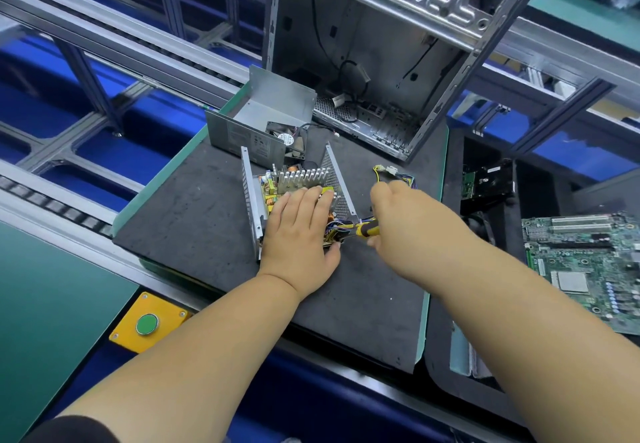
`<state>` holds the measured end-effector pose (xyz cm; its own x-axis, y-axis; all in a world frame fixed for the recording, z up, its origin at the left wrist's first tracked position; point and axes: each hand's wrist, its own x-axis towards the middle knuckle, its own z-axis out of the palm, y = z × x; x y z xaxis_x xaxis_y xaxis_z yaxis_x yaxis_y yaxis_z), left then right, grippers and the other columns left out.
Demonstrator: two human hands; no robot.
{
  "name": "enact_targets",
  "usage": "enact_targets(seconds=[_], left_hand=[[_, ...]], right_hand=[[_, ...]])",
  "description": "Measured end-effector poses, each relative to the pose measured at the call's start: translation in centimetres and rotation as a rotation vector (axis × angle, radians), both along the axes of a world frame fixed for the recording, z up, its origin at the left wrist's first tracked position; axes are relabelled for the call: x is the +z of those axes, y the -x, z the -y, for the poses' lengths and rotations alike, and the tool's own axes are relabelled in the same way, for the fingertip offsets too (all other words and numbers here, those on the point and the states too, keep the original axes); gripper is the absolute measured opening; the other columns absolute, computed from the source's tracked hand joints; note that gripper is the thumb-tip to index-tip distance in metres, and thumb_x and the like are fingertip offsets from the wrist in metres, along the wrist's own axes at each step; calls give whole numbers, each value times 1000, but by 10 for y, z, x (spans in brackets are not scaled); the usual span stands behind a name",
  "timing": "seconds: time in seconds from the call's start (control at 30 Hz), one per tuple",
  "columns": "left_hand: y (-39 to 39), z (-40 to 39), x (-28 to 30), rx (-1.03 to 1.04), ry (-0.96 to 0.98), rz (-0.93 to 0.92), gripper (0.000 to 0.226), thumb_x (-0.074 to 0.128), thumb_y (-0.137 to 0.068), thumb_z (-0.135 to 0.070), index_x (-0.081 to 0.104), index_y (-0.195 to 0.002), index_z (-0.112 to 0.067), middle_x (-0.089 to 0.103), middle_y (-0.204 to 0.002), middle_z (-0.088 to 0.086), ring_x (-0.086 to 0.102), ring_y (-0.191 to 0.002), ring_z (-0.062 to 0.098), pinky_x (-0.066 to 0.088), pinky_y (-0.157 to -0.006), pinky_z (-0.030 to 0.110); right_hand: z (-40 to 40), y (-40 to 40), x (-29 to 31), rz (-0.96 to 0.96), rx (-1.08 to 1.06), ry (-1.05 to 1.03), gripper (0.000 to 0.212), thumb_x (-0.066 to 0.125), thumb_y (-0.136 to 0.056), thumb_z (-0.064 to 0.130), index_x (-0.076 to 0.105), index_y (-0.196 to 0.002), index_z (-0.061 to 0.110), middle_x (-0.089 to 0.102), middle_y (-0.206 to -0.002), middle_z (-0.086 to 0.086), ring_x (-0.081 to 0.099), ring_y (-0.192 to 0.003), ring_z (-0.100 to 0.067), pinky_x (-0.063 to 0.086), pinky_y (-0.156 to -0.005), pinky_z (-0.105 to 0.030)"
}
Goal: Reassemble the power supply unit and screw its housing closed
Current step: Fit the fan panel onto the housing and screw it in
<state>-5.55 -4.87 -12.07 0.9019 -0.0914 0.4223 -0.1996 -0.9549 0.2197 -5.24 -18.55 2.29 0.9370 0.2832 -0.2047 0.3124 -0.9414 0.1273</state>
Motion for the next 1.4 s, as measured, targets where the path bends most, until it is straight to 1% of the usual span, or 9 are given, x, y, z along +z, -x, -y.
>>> enact_targets(seconds=[0.07,0.2,0.33,0.47,0.57,0.87,1.13,1.33,1.4], left_hand=[[0,0,0,-3,1,1,80,69,-72,-44,50,-141,-11,51,-142,7,46,-132,29,20,-117,43],[1,0,-1,-5,-6,1,80,69,-72,-44,48,-142,-10,51,-142,7,45,-133,29,20,-117,43],[0,0,-3,0,-12,9,80,68,-73,-44,47,-142,-10,50,-143,7,44,-133,29,13,-119,40],[0,1,-3,2,-8,12,81,69,-72,-46,48,-142,-11,51,-142,7,45,-133,29,12,-119,40],[0,0,-3,-1,-11,19,81,69,-72,-45,48,-142,-11,51,-142,7,46,-132,29,14,-119,40],[2,0,-3,-2,-3,21,80,68,-72,-43,48,-142,-10,51,-142,8,46,-133,29,16,-119,42],[4,1,-1,5,-2,-1,78,67,-75,-43,47,-143,-10,51,-142,8,45,-133,30,17,-119,44],[2,5,7,37,17,-42,76,74,-71,-43,52,-138,-14,55,-135,5,49,-127,27,19,-115,42],[2,8,9,65,24,-58,76,77,-68,-42,54,-135,-15,56,-133,4,48,-123,27,19,-113,41]], right_hand=[[3,3,0,34,45,-1,28,63,-90,26,36,-92,22,36,-92,0,54,-89,-26,33,-64,-32],[-2,10,-8,49,8,25,26,50,-99,39,34,-86,23,32,-80,1,44,-77,-25,32,-61,-30],[-9,13,-17,59,-42,74,25,49,-100,36,38,-82,21,33,-67,4,42,-70,-25,35,-58,-29],[-7,13,-13,19,-108,-8,34,57,-93,43,35,-88,18,37,-73,2,43,-73,-24,34,-57,-30],[-2,10,-9,28,-47,-38,35,63,-90,29,31,-91,18,42,-83,2,42,-74,-23,31,-56,-31],[-1,11,-15,34,-56,-157,31,62,-92,31,34,-86,20,33,-68,7,43,-73,-25,27,-55,-32],[7,6,-17,-10,-179,-243,46,65,-90,35,26,-68,24,39,-67,8,47,-73,-24,24,-48,-28],[30,26,-14,78,-239,-346,32,61,-89,49,44,-85,23,42,-68,10,47,-72,-22,31,-56,-31],[44,37,-12,112,-272,-401,33,60,-87,54,43,-80,27,46,-66,8,47,-67,-16,29,-51,-30]])
